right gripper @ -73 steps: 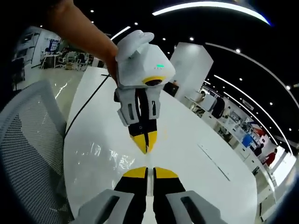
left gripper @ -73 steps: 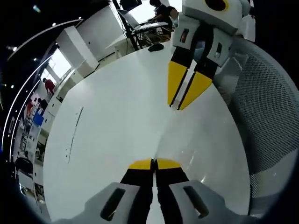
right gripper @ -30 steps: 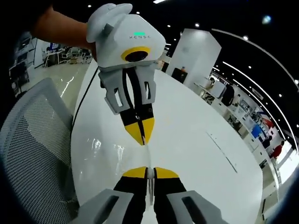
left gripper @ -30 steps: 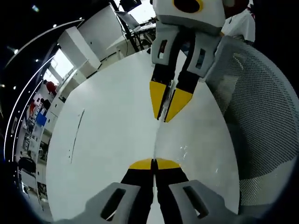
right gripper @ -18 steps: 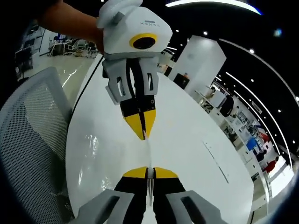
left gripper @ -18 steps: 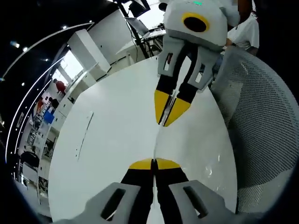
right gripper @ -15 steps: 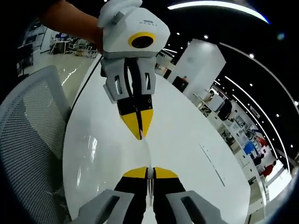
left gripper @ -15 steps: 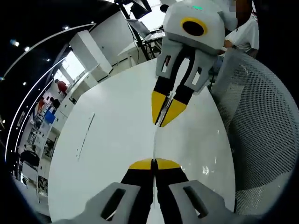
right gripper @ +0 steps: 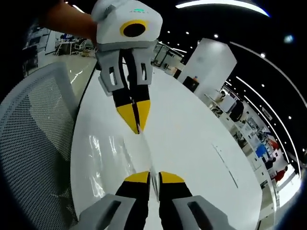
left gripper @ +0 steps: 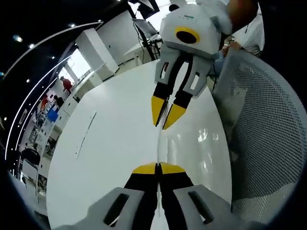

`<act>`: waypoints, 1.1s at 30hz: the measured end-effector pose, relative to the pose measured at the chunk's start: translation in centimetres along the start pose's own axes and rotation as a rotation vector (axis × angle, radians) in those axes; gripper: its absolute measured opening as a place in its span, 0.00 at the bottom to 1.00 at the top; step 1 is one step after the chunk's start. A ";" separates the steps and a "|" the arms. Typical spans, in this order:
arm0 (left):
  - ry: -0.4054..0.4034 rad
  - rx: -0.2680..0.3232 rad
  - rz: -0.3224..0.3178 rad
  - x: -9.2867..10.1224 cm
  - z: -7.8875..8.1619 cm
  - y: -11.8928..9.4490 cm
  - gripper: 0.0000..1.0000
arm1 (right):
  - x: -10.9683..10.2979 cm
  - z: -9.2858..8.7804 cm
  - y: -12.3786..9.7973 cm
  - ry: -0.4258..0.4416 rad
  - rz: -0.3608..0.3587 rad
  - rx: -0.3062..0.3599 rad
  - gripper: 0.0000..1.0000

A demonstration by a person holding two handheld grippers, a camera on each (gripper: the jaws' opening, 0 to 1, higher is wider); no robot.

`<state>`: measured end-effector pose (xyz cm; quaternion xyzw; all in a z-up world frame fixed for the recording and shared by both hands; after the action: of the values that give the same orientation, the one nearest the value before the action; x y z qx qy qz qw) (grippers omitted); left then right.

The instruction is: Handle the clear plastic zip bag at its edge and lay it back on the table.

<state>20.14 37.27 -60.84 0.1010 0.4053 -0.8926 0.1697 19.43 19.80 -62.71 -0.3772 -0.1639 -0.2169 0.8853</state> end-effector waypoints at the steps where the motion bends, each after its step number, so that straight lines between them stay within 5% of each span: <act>1: -0.002 -0.002 -0.001 0.0 0.0 0.0 0.00 | 0.0 -0.1 -0.1 0.004 0.002 -0.001 0.02; 33: 0.002 -0.001 0.000 -0.6 -0.8 0.2 0.00 | -0.3 -0.3 -1.0 -0.021 0.044 -0.028 0.00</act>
<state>20.79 37.92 -61.30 0.1017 0.4060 -0.8923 0.1692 18.70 19.02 -62.51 -0.3954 -0.1616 -0.1957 0.8828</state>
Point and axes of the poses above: the point that each gripper's makers call its tool centre point, and the gripper's own axes: y roughly forward along the fingers, x roughly to its right, z roughly out of its top, the point moved 10 cm from there along -y, roughly backward along the fingers, and after that the axes turned 3 degrees about -y, right-handed, at the moved point
